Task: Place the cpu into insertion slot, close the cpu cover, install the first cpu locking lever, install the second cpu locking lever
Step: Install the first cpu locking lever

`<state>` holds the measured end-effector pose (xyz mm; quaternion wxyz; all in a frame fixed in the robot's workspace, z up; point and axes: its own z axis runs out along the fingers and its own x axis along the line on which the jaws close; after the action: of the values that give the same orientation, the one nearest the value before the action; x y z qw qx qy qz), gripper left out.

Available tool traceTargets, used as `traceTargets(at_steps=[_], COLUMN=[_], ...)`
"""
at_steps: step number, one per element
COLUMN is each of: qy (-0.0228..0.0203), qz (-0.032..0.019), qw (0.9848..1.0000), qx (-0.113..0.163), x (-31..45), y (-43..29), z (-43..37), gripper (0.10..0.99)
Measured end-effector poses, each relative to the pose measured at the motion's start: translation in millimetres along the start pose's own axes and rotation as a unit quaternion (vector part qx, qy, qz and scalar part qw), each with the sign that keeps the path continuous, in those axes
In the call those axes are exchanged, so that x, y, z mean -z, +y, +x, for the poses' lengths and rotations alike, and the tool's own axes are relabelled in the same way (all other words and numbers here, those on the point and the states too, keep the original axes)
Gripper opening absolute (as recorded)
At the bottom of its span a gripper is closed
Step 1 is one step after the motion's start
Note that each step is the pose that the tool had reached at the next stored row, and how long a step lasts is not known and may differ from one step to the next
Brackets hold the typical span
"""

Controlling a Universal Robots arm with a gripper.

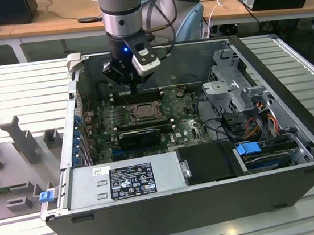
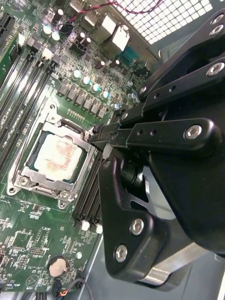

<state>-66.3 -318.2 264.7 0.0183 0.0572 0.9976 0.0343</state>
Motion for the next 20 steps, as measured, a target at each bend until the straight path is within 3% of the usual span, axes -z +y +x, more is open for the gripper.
traceTargets(at_steps=[16, 20], qy=[0.0, 0.0], qz=[0.0, 0.0], qw=[1.0, 1.0], qx=[0.0, 0.0], x=[0.4, 0.8], y=[-1.1, -2.3], z=[9.7, 20.2], gripper=[0.106, 0.106])
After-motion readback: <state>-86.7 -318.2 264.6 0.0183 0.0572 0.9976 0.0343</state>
